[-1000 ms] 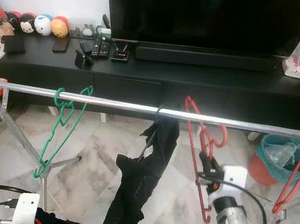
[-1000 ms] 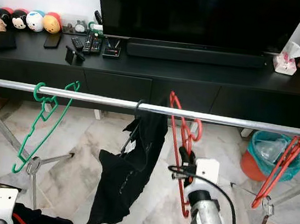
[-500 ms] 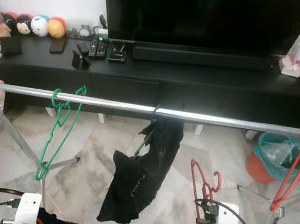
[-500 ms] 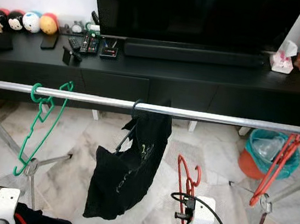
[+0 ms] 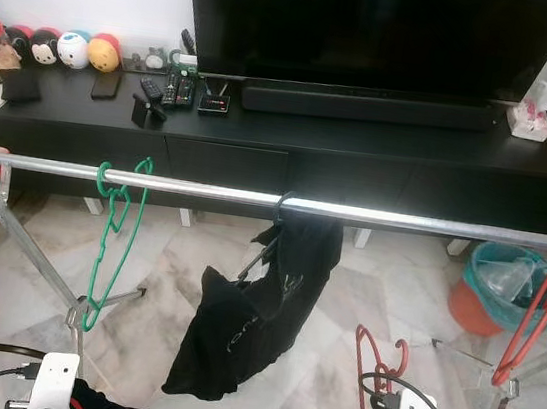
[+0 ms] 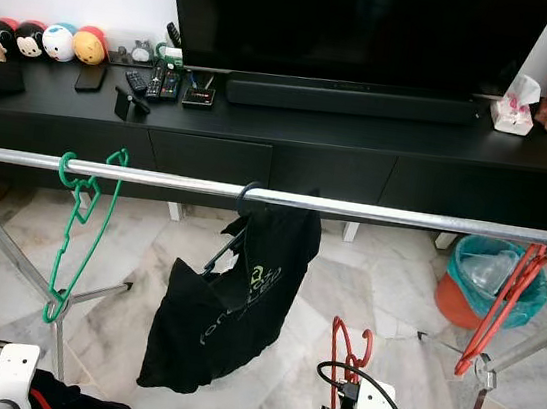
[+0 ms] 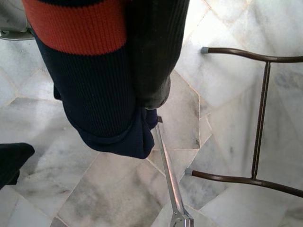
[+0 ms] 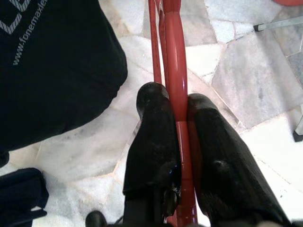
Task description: Hang hanger
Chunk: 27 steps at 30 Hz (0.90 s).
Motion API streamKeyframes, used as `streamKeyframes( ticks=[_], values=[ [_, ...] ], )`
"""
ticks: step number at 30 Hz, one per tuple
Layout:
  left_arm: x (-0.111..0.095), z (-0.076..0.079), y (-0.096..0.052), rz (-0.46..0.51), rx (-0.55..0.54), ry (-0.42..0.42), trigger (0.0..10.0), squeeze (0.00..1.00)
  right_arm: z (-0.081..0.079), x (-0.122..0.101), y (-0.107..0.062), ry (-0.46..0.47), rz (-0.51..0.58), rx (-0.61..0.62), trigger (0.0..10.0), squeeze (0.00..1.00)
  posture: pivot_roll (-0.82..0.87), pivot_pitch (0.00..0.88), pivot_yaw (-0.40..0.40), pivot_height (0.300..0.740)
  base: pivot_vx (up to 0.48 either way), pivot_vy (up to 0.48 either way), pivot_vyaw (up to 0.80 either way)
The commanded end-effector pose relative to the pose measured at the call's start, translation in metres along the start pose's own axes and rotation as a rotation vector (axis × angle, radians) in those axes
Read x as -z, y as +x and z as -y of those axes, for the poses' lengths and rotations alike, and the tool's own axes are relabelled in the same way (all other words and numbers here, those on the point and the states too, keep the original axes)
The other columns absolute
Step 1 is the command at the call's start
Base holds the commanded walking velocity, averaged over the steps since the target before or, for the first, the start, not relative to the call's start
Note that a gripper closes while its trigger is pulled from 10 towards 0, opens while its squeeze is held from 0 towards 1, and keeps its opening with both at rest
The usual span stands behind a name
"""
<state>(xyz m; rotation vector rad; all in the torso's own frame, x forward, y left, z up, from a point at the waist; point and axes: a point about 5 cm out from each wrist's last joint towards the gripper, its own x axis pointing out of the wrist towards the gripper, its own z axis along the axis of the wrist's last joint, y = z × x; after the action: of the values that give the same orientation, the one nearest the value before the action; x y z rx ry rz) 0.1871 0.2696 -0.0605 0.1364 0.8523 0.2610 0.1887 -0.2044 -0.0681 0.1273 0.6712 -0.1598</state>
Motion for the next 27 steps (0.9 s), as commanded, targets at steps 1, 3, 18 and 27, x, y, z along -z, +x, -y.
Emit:
streamKeyframes(
  ticks=[1,3,18,27],
  values=[
    [-0.0010,0.0012,-0.0001,0.011,0.012,0.019,10.0,0.00,-0.0005,-0.0007,0.0006,0.022,0.007,0.012,10.0,0.00,-0.03,0.000,0.063,0.740,0.000,0.000,0.00],
    [-0.0012,0.0016,0.0000,0.013,0.015,0.020,10.0,0.00,0.0004,-0.0006,0.0009,0.018,0.004,0.019,10.0,0.00,-0.03,0.000,0.063,0.740,0.000,0.000,0.00],
    [-0.0023,0.0011,0.0001,0.020,0.015,0.010,10.0,0.00,0.0035,-0.0063,0.0032,0.042,0.023,0.051,10.0,0.00,-0.02,0.000,0.065,0.740,-0.244,0.000,0.00],
    [-0.0012,0.0008,-0.0003,0.019,0.015,0.009,10.0,0.00,0.0009,-0.0095,0.0048,0.048,0.033,0.045,10.0,0.00,-0.02,0.000,0.066,0.740,-0.298,0.000,0.00]
  ],
)
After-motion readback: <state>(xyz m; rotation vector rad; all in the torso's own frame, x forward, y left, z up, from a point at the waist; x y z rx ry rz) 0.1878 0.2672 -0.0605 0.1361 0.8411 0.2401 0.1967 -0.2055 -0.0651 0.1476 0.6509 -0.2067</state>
